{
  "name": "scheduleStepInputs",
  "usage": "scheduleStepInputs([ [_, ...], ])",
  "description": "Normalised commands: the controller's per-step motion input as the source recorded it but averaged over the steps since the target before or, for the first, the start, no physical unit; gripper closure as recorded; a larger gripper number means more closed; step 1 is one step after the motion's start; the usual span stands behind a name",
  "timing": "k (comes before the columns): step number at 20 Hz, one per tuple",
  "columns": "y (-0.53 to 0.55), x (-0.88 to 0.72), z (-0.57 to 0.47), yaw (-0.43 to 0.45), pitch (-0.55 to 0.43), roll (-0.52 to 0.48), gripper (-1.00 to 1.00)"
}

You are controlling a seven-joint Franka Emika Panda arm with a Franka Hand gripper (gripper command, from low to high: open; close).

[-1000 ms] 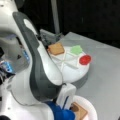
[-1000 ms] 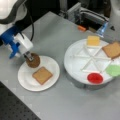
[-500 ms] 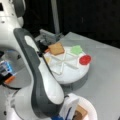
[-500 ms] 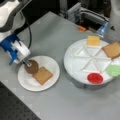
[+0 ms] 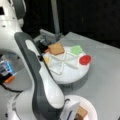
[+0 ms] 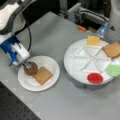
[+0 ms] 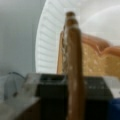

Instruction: Ingredient selection for cheeseburger or sandwich

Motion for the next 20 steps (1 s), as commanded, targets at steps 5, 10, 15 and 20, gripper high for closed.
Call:
scheduleStepInputs([
  [5,0.17,0.02,-0.02,-0.146,-0.057,-0.196,1.00],
  [10,0.22,-0.10,0.03,-0.141,-0.026,-0.199,1.00],
  [15,0.26,-0.14,0.04,-0.140,-0.004,-0.193,1.00],
  [20,0.28,-0.17,0.05,-0.111,0.005,-0.191,1.00],
])
